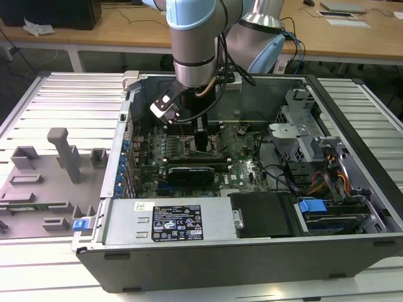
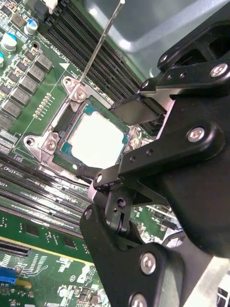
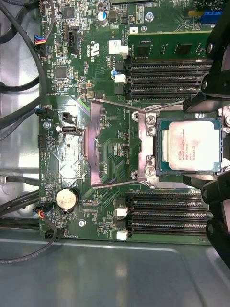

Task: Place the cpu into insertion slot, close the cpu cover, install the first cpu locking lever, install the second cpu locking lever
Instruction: 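Place the cpu into insertion slot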

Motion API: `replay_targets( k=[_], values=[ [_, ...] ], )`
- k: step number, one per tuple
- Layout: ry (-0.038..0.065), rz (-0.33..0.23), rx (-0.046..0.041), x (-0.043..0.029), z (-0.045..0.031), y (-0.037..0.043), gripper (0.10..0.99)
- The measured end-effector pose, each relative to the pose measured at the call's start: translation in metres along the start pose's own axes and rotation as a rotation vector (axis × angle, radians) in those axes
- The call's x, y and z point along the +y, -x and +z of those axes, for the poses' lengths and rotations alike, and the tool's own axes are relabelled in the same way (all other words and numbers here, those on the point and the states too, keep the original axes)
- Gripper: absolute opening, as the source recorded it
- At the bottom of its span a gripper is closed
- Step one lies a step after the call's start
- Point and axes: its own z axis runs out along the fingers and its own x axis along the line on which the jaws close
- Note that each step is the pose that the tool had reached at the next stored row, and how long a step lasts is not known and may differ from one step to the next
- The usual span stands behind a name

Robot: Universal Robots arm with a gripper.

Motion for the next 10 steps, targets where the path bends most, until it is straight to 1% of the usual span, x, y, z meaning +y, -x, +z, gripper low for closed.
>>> replay_targets(
  k=[2,4,6,7,9,10],
  values=[
    [0.0,0.0,0.0,0.0,0.0,0.0,0.6],
    [0.0,0.0,0.0,0.0,0.0,0.0,0.475],
    [0.0,0.0,0.0,0.0,-0.0001,0.0,0.235],
    [0.0,0.0,0.0,0.0,-0.0001,0.0,0.235],
    [0.0,0.0,0.0,0.0,-0.0001,0.0,0.11],
    [0.0,0.0,0.0001,0.0,-0.0001,0.0,0.106]
  ],
)
